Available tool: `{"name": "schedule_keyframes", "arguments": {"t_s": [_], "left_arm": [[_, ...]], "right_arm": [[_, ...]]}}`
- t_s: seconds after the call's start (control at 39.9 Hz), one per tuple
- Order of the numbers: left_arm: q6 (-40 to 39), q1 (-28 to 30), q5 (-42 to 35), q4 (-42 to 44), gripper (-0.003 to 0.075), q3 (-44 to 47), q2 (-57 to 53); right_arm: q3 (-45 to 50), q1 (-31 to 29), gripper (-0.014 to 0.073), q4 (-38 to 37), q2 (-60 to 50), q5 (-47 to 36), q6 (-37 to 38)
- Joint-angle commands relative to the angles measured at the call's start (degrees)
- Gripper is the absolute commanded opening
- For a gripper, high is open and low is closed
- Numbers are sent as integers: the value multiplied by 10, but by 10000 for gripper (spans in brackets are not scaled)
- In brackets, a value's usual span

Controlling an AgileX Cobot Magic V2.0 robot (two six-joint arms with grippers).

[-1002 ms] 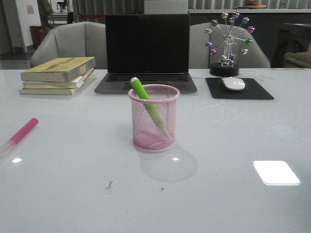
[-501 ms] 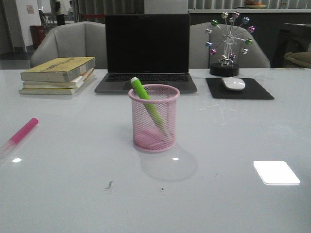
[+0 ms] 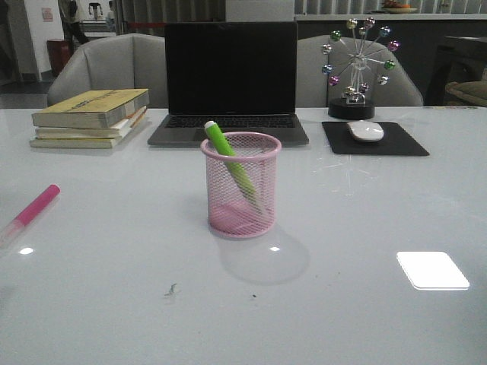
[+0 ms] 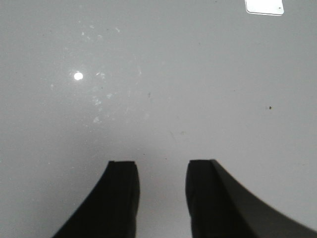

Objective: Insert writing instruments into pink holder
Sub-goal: 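Withdraw the right gripper away from the pink holder, then lower the left gripper onto the pink marker and close on it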

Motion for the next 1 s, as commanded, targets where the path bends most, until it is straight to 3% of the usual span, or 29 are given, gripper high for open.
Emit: {"name": "schedule_keyframes", "arguments": {"t_s": [0.0, 0.35, 0.98], "left_arm": [[0, -4, 16, -3, 456, -60, 26], [0, -4, 125, -7, 456, -160, 181], [0, -4, 116, -7, 456, -165, 278]], "right_arm": [[-15, -3, 363, -3, -6, -34, -1], [-15, -3, 363, -3, -6, -34, -1], [-15, -3, 363, -3, -6, -31, -1]]}}
